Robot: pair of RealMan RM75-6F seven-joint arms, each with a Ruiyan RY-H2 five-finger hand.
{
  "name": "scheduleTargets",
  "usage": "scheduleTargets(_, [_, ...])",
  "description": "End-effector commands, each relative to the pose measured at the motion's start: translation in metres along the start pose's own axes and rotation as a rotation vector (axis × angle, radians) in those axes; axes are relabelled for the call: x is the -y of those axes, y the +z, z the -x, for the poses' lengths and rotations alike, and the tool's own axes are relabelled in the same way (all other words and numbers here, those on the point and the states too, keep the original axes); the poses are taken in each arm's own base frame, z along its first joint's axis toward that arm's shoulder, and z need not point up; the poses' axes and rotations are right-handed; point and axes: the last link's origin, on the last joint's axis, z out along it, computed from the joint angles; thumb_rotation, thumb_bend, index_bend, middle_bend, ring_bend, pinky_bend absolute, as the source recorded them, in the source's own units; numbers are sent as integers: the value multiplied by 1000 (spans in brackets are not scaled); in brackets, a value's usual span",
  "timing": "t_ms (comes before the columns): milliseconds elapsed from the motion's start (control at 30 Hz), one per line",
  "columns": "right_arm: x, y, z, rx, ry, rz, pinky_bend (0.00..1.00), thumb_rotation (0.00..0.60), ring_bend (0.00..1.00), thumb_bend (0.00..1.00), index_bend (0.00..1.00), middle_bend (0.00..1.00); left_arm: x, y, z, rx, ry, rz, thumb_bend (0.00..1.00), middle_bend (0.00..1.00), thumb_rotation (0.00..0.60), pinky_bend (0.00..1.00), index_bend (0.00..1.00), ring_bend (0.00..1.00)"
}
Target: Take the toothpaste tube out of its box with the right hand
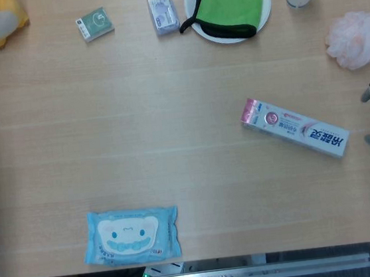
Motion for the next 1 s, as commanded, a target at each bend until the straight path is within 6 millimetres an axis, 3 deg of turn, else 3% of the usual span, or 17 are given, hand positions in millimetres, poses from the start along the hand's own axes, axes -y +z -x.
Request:
scheduleTargets(33, [10,4,13,56,-36,-8,464,600,181,5,362,266,1,0,1,1,-4,0,246,0,527,269,69,95])
scheduleTargets(333, [32,10,34,105,-69,-9,443,600,152,0,318,222,3,-2,5,9,-16,0,246,0,527,269,69,95])
scheduleTargets(1000, [61,33,76,160,-115,38,388,600,119,0,269,165,11,-8,12,23,-49,-9,246,0,528,269,69,95])
